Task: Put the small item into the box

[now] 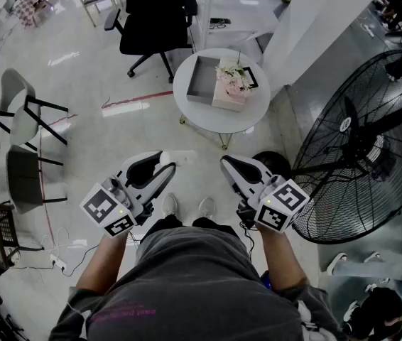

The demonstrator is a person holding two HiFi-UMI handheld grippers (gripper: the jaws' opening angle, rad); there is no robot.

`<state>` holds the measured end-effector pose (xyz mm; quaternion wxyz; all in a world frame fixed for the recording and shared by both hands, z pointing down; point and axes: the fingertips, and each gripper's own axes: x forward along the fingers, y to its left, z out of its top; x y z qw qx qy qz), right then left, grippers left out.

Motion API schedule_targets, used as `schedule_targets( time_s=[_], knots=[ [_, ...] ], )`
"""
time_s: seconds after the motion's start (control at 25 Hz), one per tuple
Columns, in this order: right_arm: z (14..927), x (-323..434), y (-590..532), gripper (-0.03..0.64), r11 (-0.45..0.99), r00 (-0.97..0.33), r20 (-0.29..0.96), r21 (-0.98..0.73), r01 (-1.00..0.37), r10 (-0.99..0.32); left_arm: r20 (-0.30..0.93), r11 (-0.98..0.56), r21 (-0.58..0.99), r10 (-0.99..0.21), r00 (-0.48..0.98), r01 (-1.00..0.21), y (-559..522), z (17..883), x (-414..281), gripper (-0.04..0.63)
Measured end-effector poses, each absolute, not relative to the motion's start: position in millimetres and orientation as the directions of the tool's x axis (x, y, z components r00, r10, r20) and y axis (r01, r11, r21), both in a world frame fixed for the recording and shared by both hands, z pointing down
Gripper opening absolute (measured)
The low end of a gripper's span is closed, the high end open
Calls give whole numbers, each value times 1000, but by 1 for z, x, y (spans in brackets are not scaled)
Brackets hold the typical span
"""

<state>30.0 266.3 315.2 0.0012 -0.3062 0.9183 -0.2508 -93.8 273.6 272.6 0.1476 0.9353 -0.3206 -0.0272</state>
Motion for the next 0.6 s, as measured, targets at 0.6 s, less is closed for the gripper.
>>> schedule_targets(
  time_s=[0.6],
  knots=[
    [327,58,270,23,695,-823,163,-461,-551,-544,45,-735,296,-627,777,-610,281,282,-61,129]
  ],
)
